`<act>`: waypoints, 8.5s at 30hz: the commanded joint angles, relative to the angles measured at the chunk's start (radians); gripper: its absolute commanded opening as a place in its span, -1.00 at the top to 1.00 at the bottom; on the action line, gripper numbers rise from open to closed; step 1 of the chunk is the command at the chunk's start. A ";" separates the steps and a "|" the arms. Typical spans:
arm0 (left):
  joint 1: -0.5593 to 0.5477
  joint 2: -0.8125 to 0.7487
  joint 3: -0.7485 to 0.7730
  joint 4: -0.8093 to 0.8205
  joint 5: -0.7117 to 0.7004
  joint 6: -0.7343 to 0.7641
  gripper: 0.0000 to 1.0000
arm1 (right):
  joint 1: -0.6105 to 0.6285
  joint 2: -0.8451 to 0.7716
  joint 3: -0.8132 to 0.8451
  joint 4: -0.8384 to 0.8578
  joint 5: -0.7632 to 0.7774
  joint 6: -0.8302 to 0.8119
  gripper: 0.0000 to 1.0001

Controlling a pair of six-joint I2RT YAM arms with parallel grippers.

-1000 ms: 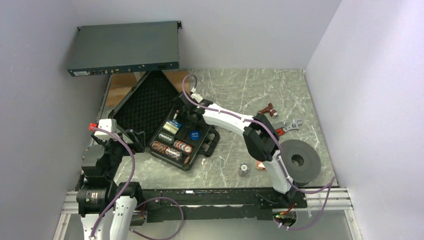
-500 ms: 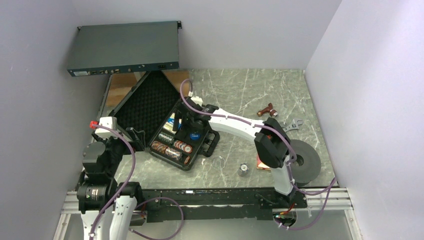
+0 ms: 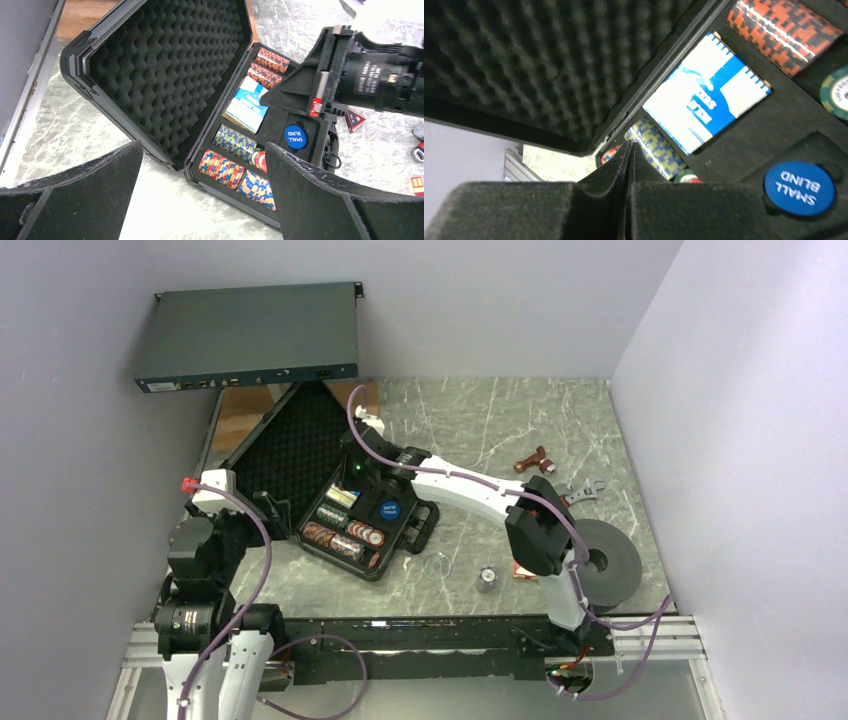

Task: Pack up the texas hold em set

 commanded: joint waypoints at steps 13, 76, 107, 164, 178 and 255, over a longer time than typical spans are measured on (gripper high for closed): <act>0.006 0.020 0.004 0.017 0.003 -0.007 -0.98 | -0.040 0.217 0.207 0.070 -0.057 0.066 1.00; 0.013 0.021 0.003 0.017 -0.002 -0.008 -0.98 | -0.076 0.451 0.466 -0.297 0.046 0.075 1.00; 0.017 0.060 0.003 0.042 0.161 0.033 -0.98 | -0.048 -0.101 -0.015 -0.199 0.160 -0.112 -0.66; -0.054 0.179 -0.011 0.082 0.298 0.047 -0.97 | -0.054 -0.866 -0.903 -0.578 0.159 0.146 -0.55; -0.056 0.175 -0.013 0.084 0.298 0.047 -0.97 | -0.054 -0.815 -0.930 -0.548 0.133 0.135 -0.17; -0.056 0.151 -0.022 0.089 0.285 0.043 -0.97 | -0.268 -0.221 -0.065 -0.275 -0.074 -0.216 1.00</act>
